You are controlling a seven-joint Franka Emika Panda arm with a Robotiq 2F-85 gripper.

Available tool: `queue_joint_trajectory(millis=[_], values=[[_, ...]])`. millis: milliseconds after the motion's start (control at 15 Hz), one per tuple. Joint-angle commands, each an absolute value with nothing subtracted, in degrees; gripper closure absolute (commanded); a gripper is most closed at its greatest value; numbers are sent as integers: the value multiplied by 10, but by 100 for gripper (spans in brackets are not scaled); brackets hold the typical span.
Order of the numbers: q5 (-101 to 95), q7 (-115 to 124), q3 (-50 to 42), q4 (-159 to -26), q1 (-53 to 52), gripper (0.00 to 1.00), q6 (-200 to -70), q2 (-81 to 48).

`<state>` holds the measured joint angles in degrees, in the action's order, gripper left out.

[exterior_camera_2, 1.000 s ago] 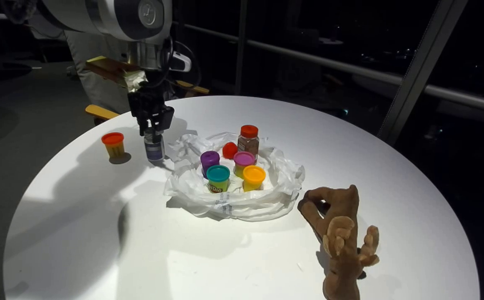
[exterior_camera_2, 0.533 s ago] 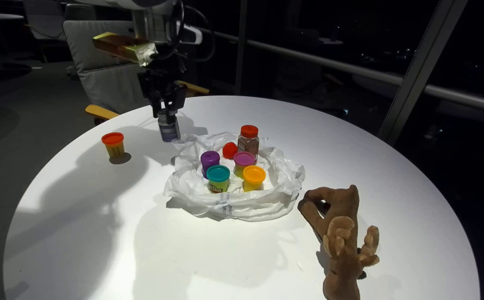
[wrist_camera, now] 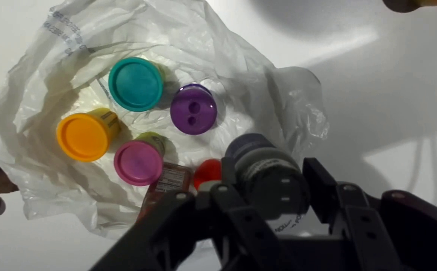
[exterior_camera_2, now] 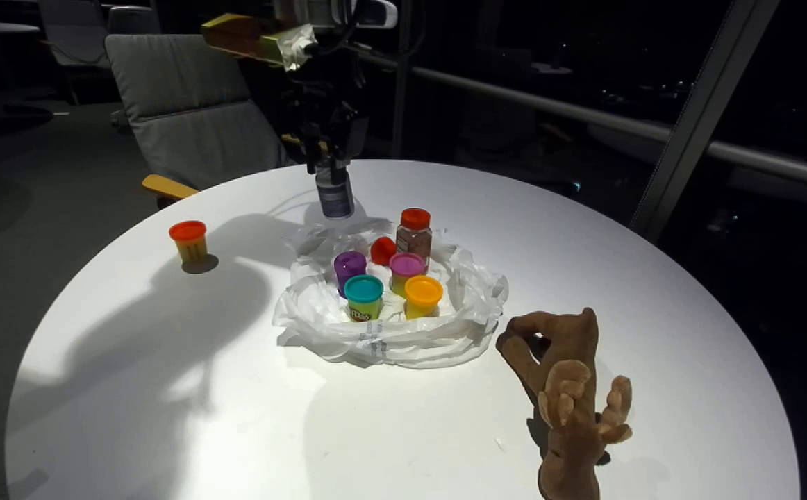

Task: Put the things on the table into the plastic bag

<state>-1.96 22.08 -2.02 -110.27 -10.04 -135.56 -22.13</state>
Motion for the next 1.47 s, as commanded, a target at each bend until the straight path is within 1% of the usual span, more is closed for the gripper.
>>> queue_joint_trajectory(millis=[0, 400, 1200, 1267, 1333, 1400], values=[[-18, 220, -18, -1091, -85, 77, -1367, -243], [-12, 221, -21, -1074, -73, 77, -1383, -286], [-6, 213, -20, -1051, -68, 77, -1397, -335], [-4, 211, -19, -1053, -68, 27, -1397, -333], [-2, 208, -18, -1058, -67, 26, -1398, -328], [-1, 206, -16, -1068, -69, 21, -1401, -313]])
